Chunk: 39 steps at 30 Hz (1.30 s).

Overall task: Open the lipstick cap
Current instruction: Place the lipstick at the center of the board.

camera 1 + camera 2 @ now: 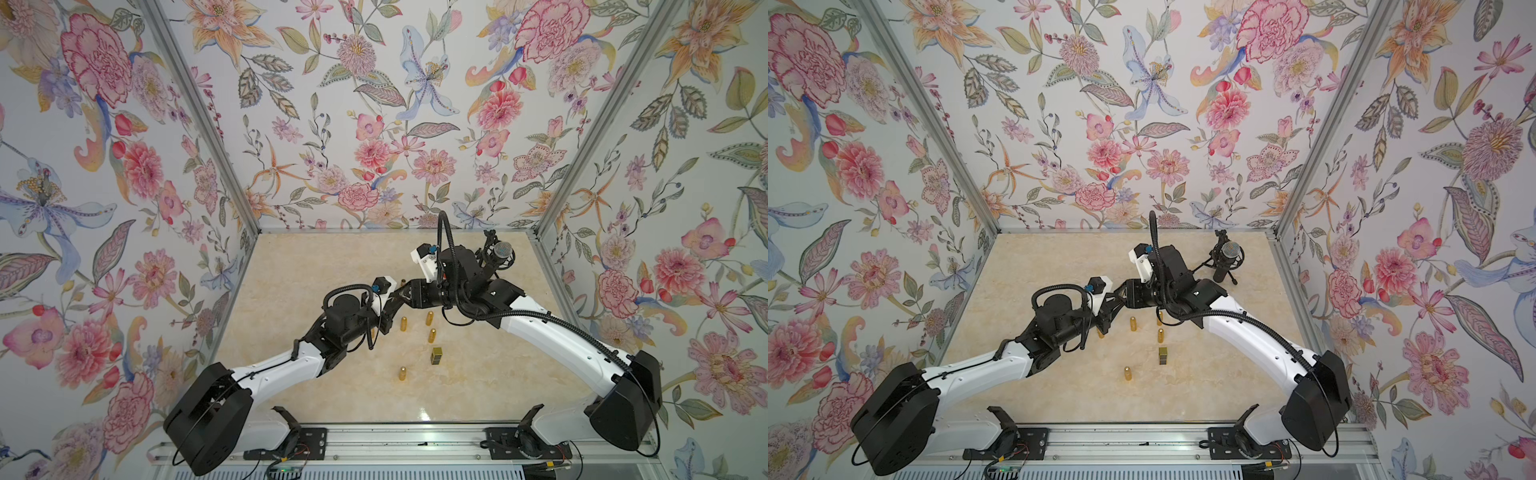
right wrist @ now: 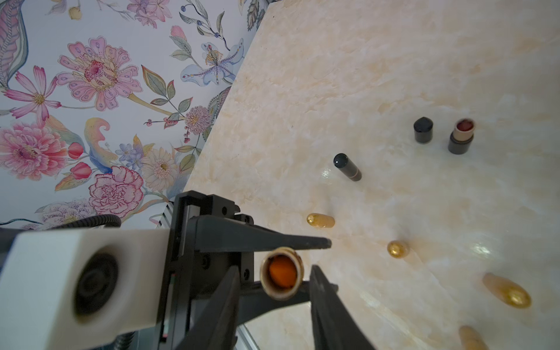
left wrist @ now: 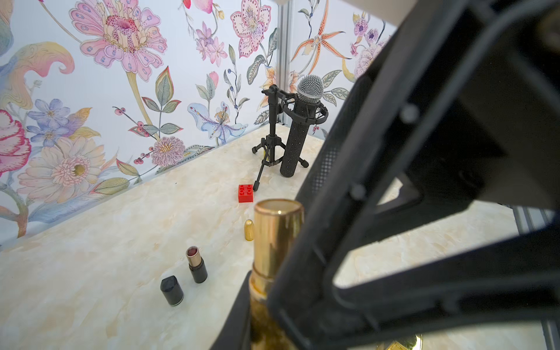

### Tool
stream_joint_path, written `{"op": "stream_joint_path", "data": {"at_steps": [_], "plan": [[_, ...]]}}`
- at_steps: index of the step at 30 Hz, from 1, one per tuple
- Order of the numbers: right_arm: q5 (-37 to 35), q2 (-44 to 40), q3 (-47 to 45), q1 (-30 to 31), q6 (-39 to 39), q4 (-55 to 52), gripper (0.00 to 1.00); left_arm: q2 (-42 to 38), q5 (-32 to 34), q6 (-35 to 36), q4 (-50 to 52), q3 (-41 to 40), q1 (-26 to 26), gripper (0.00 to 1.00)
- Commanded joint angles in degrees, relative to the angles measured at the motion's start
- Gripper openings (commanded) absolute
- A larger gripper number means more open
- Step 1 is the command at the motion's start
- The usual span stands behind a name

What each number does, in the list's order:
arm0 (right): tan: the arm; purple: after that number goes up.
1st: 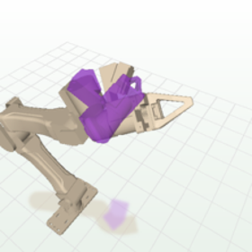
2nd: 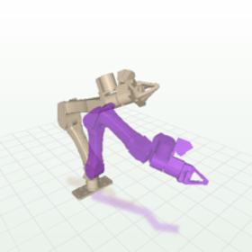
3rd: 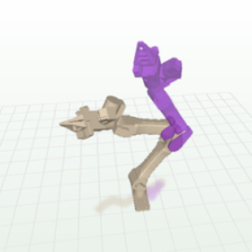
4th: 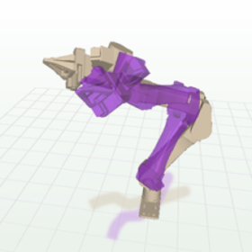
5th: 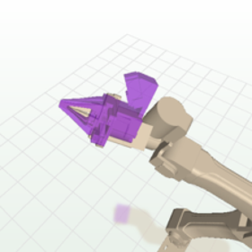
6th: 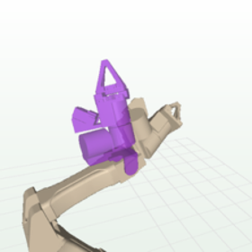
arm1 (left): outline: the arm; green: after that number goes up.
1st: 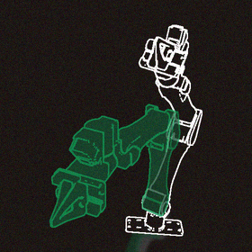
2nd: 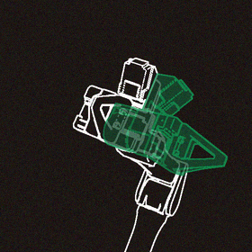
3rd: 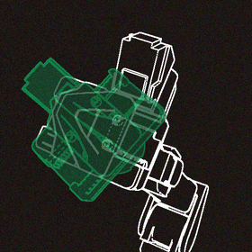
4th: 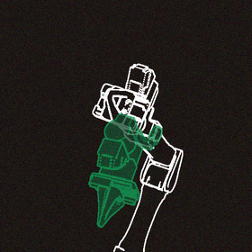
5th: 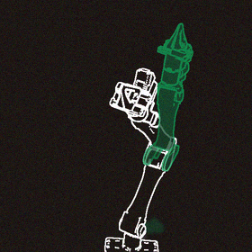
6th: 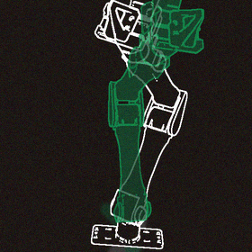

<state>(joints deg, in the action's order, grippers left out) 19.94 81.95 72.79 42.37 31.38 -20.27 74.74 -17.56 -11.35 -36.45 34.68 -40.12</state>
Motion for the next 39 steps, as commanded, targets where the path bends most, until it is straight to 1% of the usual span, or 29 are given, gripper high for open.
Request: {"op": "stream_joint_path", "data": {"at_steps": [1, 5, 13, 20, 22, 28, 31, 32, 35, 37, 38, 39], "plan": [[0.63, 1.01, 1.83, 0.29, 0.43, 2.60, 0.40, 0.14, -1.07, 0.95, 0.33, 1.81, 0.42, 0.06], [-0.50, 0.73, 1.99, 0.29, 0.08, 2.84, 0.38, -0.10, -0.99, 1.16, 0.50, 1.51, 0.43, 0.06], [0.30, 1.72, 1.66, 0.25, 0.02, 2.93, 0.32, -0.54, -0.72, 1.51, 1.20, 1.71, 0.39, 0.06], [-0.03, 1.91, 2.09, -0.18, -0.35, 2.96, 0.33, -0.71, -1.08, 1.77, 1.67, 1.71, 0.41, 0.06], [-0.33, 1.81, 2.00, -0.11, -0.52, 2.96, 0.30, -0.87, -0.99, 1.82, 1.82, 1.72, 0.42, 0.06], [-0.22, 1.81, 1.55, -0.10, -0.63, 2.96, 0.25, -0.82, -0.88, 2.08, 2.26, 2.05, 0.45, 0.06], [-0.50, 1.77, 1.64, -0.18, -0.62, 2.94, 0.20, -0.87, -0.75, 2.21, 2.34, 2.06, 0.37, 0.06], [-0.52, 1.81, 1.74, -0.18, -0.62, 2.95, 0.20, -0.91, -0.72, 2.29, 2.54, 2.21, 0.45, 0.06], [-0.47, 1.68, 2.04, -0.24, -0.69, 2.98, 0.20, -1.22, -0.17, 2.40, 2.80, 2.07, 0.44, 0.09], [-0.56, 1.71, 2.09, -0.24, -0.61, 2.96, 0.20, -1.50, 0.14, 2.32, 2.91, 2.16, 0.45, 0.15], [-0.56, 1.72, 2.24, -0.22, -0.61, 2.96, 0.20, -1.68, 0.21, 2.41, 2.96, 2.15, 0.45, 0.20], [-0.59, 1.70, 2.33, -0.35, -0.63, 2.96, 0.20, -1.85, 0.32, 2.39, 3.09, 2.15, 0.41, 0.32]]}}
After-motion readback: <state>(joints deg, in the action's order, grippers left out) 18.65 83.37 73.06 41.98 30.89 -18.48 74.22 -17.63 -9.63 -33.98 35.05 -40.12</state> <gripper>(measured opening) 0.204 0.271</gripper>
